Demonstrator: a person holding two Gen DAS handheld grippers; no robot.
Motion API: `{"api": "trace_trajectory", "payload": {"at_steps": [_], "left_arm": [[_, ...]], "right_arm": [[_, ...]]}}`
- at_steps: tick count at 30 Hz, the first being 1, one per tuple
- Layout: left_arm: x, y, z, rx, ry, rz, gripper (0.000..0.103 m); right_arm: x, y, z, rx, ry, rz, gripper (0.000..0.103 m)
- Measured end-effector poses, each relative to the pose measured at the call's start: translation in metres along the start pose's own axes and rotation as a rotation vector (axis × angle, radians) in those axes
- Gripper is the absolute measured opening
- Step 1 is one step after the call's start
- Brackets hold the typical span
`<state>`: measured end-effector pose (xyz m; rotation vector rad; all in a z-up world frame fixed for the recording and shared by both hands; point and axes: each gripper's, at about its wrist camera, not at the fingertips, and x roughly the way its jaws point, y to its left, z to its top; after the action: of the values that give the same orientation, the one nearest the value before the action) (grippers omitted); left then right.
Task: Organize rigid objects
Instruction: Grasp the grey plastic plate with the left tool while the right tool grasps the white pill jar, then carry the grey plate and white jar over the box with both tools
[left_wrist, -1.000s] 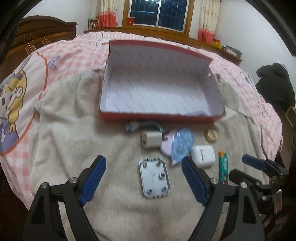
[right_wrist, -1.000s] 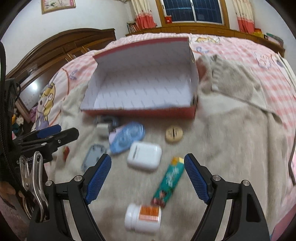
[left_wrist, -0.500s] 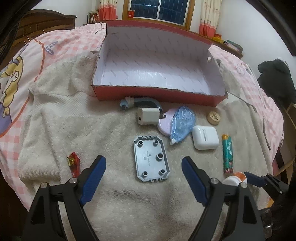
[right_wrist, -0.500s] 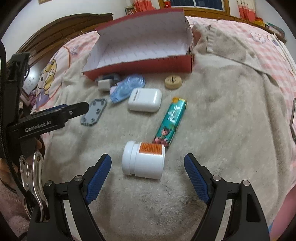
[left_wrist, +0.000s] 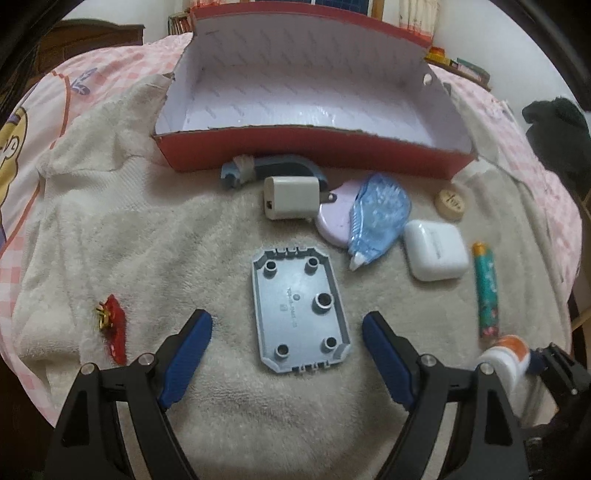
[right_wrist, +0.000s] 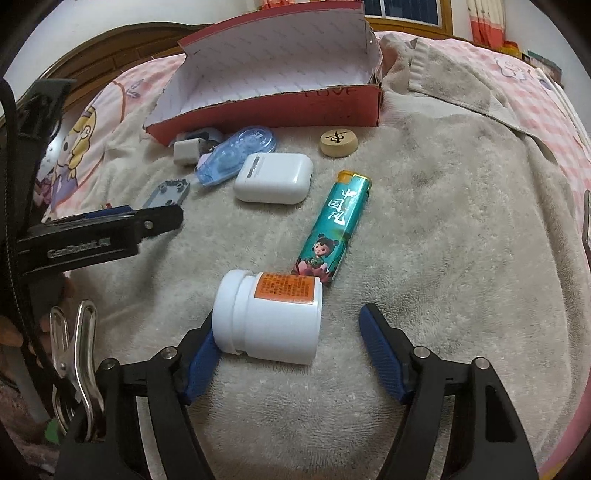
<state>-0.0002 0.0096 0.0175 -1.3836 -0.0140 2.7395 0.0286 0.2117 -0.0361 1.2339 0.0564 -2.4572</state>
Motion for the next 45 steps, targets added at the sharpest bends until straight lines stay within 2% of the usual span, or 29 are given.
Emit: {"api": "trace_trajectory", "payload": {"at_steps": [5,7,8,10,11,12,23,25,29,45], "left_arm": [[0.000,-0.004,-0.001,0.030,-0.017,0.027,0.086],[-0.001,-0.004,-0.001,0.030,-0.020,0.023,0.082],[-0.003,-0.004,-0.001,0.031,-0.024,0.024,0.076],[-0.005,-0.002,0.000,0.036,-0.033,0.024,0.059],[-0.007,-0.001,0.001,0.037,-0.034,0.022,0.055],[-0.008,0.000,0.001,0.036,-0.036,0.017,0.047],[-0.016,0.002,-0.002,0.029,-0.041,0.006,0.046],[-0.018,0.003,-0.003,0.028,-0.041,0.003,0.046],[-0.022,0.004,-0.003,0.029,-0.048,-0.002,0.046],[-0.044,-0.001,0.004,0.045,-0.098,-0.036,0.046]], "right_arm": [[0.000,-0.003,-0.003,0.011,-0.012,0.013,0.075],[-0.001,-0.003,-0.004,0.011,-0.017,0.014,0.075],[-0.001,-0.004,-0.005,0.013,-0.018,0.016,0.075],[-0.001,-0.006,-0.005,0.020,-0.021,0.024,0.075],[-0.002,-0.006,-0.005,0.022,-0.022,0.027,0.075],[-0.002,-0.007,-0.005,0.024,-0.023,0.029,0.075],[-0.009,-0.009,-0.007,0.035,-0.046,0.051,0.073],[-0.010,-0.009,-0.006,0.034,-0.054,0.047,0.070],[-0.015,-0.005,-0.006,0.017,-0.069,0.069,0.049],[-0.034,0.001,0.002,-0.021,-0.137,0.097,0.049]]}}
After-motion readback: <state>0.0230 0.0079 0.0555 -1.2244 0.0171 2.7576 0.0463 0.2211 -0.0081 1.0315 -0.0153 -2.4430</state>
